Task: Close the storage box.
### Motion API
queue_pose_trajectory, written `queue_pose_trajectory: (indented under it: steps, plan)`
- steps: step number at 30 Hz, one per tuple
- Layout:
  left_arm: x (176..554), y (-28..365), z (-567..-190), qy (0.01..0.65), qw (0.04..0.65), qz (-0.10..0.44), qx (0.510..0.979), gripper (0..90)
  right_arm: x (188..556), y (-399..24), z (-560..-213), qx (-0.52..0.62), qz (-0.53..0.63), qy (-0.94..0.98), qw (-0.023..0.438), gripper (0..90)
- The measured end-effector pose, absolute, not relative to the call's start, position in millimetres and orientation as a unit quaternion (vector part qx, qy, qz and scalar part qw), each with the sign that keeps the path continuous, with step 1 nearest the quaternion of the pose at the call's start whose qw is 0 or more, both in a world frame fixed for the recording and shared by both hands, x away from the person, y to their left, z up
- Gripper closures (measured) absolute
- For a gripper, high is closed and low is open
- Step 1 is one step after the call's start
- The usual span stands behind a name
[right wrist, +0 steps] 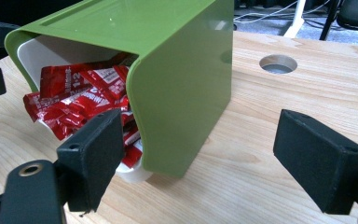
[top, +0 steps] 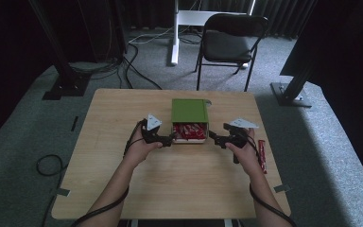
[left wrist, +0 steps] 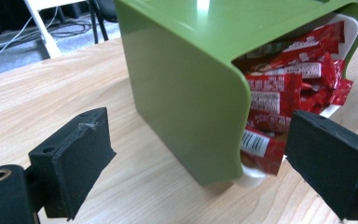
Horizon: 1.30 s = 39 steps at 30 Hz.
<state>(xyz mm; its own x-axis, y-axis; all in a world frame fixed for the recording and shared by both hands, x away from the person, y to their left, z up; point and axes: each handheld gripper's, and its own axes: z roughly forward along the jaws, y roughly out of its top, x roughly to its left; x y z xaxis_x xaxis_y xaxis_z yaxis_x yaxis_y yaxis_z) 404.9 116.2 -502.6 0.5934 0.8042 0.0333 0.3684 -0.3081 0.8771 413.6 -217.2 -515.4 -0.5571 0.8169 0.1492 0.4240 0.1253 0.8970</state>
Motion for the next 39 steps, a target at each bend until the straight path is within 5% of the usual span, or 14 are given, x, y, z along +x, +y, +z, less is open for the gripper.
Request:
queue_pose_trajectory:
  steps: [39]
  plan:
    - [357.5, 190.6, -528.3, 0.464, 0.417, 0.243, 0.743, 8.1, 363.0, -268.0, -536.8, 0.472, 0.463, 0.710, 0.241, 15.9]
